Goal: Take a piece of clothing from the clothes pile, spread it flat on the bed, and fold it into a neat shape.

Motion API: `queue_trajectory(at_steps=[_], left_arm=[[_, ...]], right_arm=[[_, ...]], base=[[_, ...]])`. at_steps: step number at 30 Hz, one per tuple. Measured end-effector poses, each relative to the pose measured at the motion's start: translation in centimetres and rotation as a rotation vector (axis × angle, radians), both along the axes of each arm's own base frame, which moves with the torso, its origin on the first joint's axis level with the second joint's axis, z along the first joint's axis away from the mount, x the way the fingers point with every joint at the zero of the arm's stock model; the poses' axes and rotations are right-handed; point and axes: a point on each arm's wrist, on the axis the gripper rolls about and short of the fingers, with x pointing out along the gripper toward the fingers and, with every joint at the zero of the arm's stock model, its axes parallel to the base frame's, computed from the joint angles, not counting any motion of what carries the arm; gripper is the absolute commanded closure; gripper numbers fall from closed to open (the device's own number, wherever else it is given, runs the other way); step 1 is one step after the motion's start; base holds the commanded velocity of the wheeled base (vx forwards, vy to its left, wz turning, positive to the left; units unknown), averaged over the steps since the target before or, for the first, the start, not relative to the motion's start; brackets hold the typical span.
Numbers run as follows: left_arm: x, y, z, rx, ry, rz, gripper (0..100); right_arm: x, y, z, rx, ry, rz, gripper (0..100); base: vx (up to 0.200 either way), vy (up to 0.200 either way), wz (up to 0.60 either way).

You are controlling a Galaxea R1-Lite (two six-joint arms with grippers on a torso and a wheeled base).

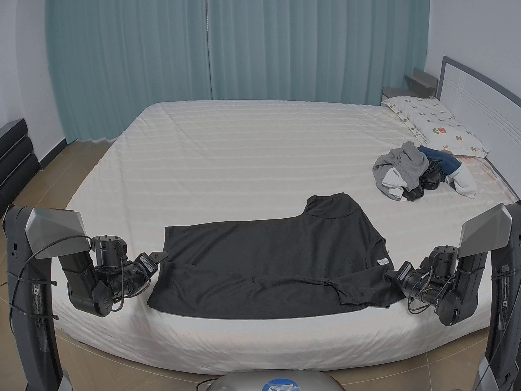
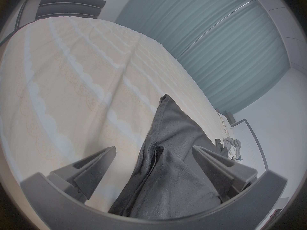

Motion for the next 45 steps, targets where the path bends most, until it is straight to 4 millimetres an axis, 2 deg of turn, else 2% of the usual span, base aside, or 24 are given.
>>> queue_trajectory(at_steps=[28,29,37,45], left_arm=[[0.0,0.0,0.0,-0.003,0.0,0.0,0],[0.0,0.0,0.0,-0.003,0.0,0.0,0],[0.0,0.1,0.1,-0.013,-0.001,0.008,0],[0.1,0.1,0.4,-0.012,-0.009,0.02,0]], right_arm=[[0.8,-1.0,0.5,0.035,-0.046,-0.047,100],[0.8,-1.0,0.5,0.035,-0.045,-0.047,0],[0.5,-0.9,0.7,0.051,-0.036,-0.052,0],[-0.2,-1.3,2.5,0.139,-0.043,-0.109,0]], base=[[0.0,0.0,0.0],[0.0,0.0,0.0],[0.0,0.0,0.0],[0.0,0.0,0.0]])
